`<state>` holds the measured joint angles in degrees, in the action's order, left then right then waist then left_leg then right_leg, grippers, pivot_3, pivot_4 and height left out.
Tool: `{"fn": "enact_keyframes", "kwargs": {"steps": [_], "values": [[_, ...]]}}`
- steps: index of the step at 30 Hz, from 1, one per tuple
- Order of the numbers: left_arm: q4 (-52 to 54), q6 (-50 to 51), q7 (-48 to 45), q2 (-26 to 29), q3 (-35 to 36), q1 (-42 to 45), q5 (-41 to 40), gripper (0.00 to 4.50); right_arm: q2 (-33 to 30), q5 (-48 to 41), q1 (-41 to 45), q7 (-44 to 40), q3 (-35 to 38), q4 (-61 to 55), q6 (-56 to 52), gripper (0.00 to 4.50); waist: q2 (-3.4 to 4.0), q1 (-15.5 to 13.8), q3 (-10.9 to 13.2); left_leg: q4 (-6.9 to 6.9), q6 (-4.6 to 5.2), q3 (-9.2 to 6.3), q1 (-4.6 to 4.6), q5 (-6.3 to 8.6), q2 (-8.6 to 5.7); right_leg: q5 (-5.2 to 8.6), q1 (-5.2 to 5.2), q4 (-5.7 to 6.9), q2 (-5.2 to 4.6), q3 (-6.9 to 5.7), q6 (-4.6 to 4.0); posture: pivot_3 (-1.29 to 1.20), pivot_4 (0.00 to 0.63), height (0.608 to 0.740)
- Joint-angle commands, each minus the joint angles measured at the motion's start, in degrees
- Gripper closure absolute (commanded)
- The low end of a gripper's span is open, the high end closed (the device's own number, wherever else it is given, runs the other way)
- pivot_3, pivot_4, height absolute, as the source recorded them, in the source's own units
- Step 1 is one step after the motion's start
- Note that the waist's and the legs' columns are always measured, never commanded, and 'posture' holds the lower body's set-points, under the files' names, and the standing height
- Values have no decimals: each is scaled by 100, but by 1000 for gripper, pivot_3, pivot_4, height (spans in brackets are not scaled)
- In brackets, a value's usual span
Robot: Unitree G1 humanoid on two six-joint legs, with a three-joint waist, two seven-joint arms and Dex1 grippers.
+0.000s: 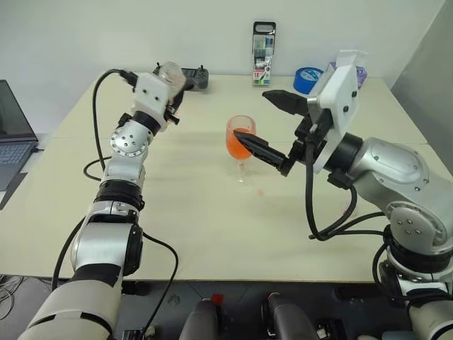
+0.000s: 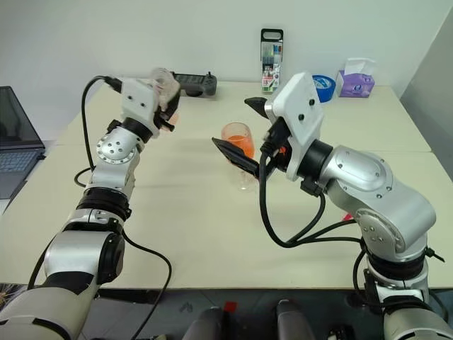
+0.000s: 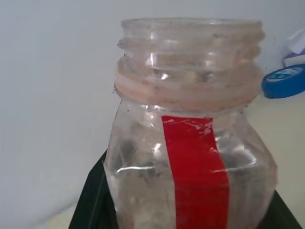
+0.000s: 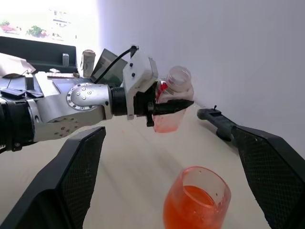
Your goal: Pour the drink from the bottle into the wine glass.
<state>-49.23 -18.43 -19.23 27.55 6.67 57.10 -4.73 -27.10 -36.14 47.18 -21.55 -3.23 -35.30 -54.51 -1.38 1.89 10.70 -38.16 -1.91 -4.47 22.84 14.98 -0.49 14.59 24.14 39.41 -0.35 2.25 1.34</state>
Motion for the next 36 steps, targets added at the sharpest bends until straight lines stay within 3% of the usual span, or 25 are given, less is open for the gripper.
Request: {"fn": "enact_keyframes", "kwargs": {"steps": [1,9,18,27,36], "values": [[157,1182,157,37,809,-246,-855,2864,508,211,853,-125,-391,981,151,0,1,54,-2,0,0,2,-7,0,-1,0,1,8,-3,7,0,0,150,740],[-21,1663,-190,81,1156,-497,-1180,2864,621,1011,1176,-697,-886,2265,892,0,-6,26,-9,2,-2,-8,11,-1,1,0,16,7,-17,-15,-1,0,150,740],[-663,1118,-545,124,1019,-590,-879,2864,750,1412,1188,-1108,-1023,2590,1128,0,-8,3,-10,4,-1,-5,2,-1,-1,0,15,8,-24,-5,-1,0,150,740],[-662,902,-273,3,960,-745,-722,26,740,1541,1115,-1400,-1034,2564,1113,0,-7,1,-10,5,-1,-10,1,0,0,0,16,10,-24,-4,-1,0,150,740],[122,1250,-307,22,959,-1177,-816,26,696,1584,1070,-1560,-972,2536,1153,0,-7,0,-10,6,-1,-15,2,0,2,0,17,9,-25,-4,-2,0,150,740]]}}
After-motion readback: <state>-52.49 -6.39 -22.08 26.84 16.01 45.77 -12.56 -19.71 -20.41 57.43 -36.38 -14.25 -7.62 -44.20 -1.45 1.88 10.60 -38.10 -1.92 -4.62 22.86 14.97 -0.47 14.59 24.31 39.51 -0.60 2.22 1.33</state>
